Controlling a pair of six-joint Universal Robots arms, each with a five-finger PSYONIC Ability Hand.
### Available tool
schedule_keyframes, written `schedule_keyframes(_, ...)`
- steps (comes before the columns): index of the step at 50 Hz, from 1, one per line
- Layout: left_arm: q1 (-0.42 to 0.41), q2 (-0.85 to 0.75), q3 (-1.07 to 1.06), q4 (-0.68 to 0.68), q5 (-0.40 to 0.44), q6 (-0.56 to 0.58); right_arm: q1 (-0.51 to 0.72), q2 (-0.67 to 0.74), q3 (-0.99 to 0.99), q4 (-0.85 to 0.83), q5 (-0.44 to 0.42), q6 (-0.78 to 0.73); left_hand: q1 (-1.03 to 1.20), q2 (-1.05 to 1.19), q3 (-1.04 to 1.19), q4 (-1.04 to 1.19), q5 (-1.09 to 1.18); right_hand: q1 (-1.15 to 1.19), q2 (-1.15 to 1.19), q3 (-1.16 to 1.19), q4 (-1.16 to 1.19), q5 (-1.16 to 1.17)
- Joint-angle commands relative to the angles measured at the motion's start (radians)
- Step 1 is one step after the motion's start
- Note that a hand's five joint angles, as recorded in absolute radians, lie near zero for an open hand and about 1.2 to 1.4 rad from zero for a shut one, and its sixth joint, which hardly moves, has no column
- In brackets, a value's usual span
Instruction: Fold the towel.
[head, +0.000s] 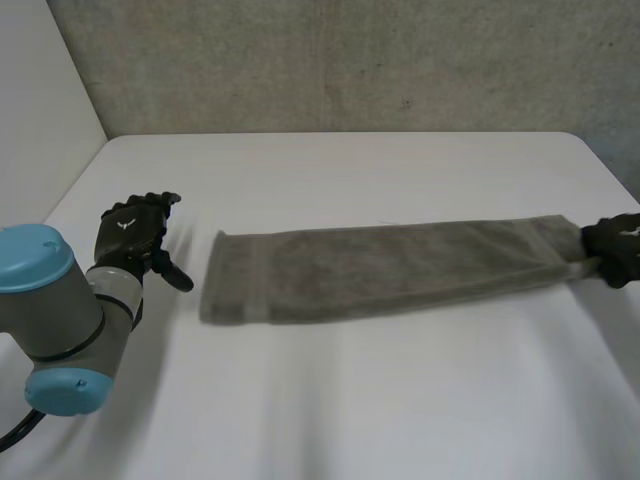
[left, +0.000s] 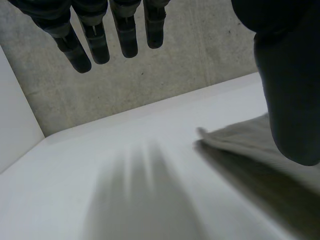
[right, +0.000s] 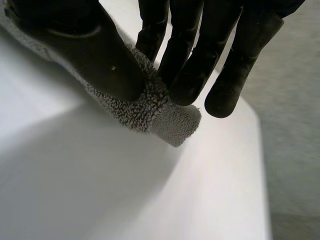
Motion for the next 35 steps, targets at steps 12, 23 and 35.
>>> schedule_keyframes(12, -0.015, 0.032, 0.005, 0.0, 0.001, -0.003, 0.473, -0.133, -0.279, 0.116, 0.134, -0.003, -0.078, -0.079, -0.065, -0.086, -0.217, 0.088, 0.098, 0.066, 0.059, 0.06)
schedule_keyframes(23, -0.055, 0.027, 0.0, 0.002, -0.002, 0.001, 0.947, 0.13, -0.424, 0.116, 0.183, -0.012, -0.078, -0.079, -0.065, -0.086, -0.217, -0.516, -0.505, -0.538, -0.545, -0.544)
schedule_keyframes(35, -0.064, 0.015, 0.003, 0.02, 0.0, 0.006, 0.968, 0.131, -0.35, 0.119, 0.257, 0.088, -0.078, -0.079, -0.065, -0.086, -0.217, -1.071, -1.06, -1.093, -1.1, -1.099)
